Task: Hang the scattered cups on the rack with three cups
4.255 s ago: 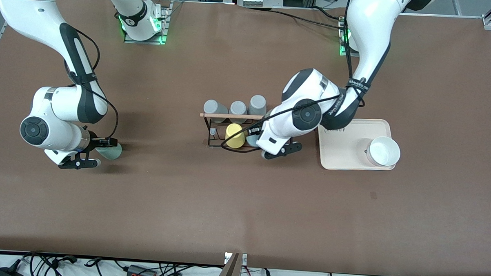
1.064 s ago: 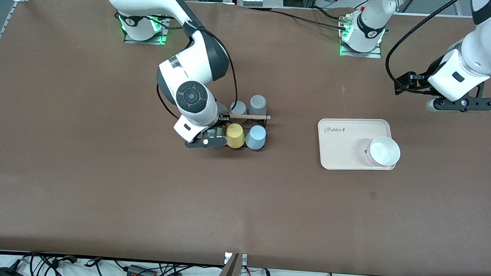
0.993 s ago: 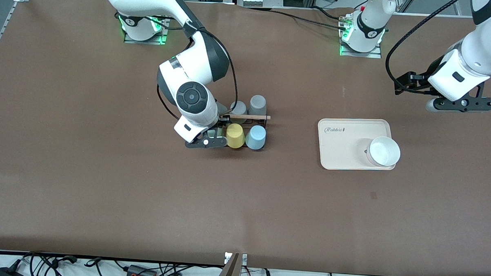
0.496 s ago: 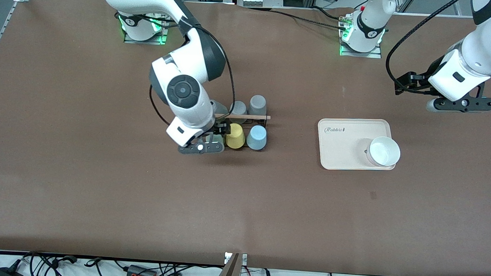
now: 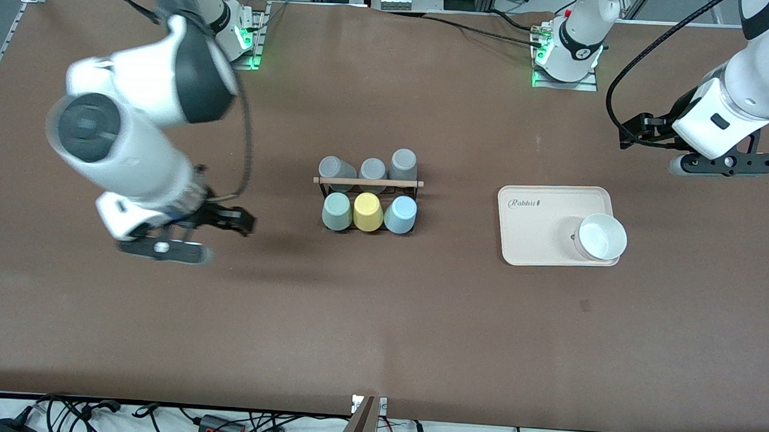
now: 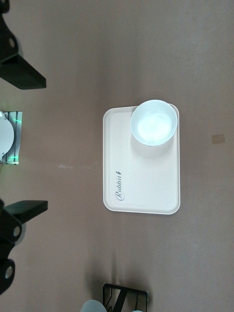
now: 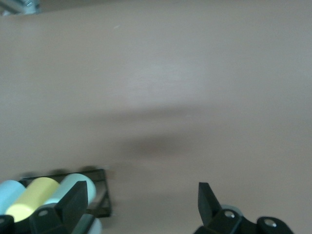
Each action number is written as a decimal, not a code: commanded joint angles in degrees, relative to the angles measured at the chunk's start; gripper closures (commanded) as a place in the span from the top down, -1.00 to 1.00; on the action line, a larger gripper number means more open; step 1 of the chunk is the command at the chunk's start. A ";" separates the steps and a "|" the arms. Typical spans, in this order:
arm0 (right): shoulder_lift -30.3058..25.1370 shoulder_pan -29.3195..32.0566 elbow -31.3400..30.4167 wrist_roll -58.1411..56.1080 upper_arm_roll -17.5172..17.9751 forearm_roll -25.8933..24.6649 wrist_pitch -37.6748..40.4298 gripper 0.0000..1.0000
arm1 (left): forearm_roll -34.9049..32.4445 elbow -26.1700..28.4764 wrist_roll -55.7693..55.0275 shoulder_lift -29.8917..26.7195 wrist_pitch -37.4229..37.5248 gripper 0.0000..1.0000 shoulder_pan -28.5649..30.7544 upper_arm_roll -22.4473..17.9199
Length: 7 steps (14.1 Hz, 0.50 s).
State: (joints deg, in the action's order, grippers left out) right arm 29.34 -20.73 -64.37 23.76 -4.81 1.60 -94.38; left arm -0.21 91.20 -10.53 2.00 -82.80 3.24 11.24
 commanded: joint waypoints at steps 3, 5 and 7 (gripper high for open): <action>-9.27 7.44 -6.61 -8.89 0.68 -1.42 3.95 1.00 | -1.02 -1.82 3.67 0.81 1.24 1.00 0.36 -0.08; -14.54 9.38 -12.06 -11.70 0.68 -2.73 3.77 1.00 | -1.02 -1.73 3.59 0.81 1.15 1.00 0.28 -0.08; -20.60 10.27 -19.17 -12.25 0.59 -4.49 2.46 1.00 | -1.02 -1.82 3.67 0.81 1.24 1.00 0.28 -0.08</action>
State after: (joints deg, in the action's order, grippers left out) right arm 16.99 -11.04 -73.23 12.47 -4.91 -1.16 -90.10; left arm -0.21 91.19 -8.40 2.03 -82.80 3.35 11.15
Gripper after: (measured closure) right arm 0.000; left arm 0.000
